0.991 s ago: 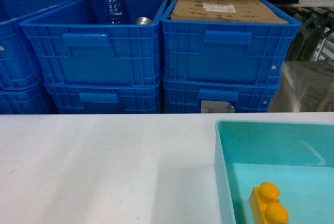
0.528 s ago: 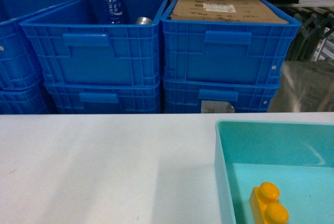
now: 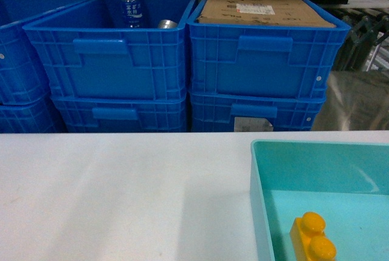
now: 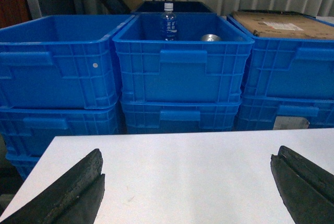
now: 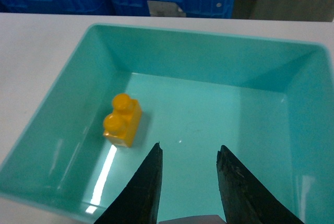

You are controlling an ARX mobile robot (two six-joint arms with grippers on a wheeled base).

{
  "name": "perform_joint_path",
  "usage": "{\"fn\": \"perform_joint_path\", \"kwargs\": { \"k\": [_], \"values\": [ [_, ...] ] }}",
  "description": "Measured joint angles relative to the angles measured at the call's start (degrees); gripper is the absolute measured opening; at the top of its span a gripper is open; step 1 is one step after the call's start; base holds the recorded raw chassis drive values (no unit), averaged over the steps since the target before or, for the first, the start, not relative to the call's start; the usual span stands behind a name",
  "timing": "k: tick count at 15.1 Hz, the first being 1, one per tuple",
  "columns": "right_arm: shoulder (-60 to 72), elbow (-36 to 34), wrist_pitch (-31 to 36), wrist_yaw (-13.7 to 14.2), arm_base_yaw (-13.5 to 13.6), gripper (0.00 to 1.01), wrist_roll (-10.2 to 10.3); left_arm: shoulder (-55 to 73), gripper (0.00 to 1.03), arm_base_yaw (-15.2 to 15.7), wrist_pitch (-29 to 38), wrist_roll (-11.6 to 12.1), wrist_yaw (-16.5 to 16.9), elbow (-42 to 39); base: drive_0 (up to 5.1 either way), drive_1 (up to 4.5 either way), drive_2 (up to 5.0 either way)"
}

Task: Pick red block from blue box to shelf

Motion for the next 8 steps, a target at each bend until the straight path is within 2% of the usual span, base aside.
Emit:
{"fn": "perform_joint_path", "kwargs": {
  "k": [1, 3, 6, 8],
  "values": [
    [1.29, -0.17, 2.38, 0.20, -1.55, 0.27, -0.37, 0.00, 0.98, 0.00, 0.00, 0.00, 0.00, 0.00, 0.0, 0.00, 0.0],
    [2.75, -0.35, 3.67, 1.16, -1.44, 0.27, -0.39, 0.00, 0.98, -0.02, 0.00, 0.00, 0.02, 0.00, 0.0, 0.00, 0.0],
    [3.61, -0.37, 5.77, 4.11, 3.10, 0.27, 0.20, 0.00, 0.98, -0.02, -0.02, 0.00, 0.00, 0.00, 0.0, 0.00, 0.0],
    [4.94, -0.33, 6.51, 5.51, 4.22, 0.27, 1.36, 0.00, 0.98, -0.02, 0.00, 0.00, 0.02, 0.00, 0.0, 0.00, 0.0]
  ]
}}
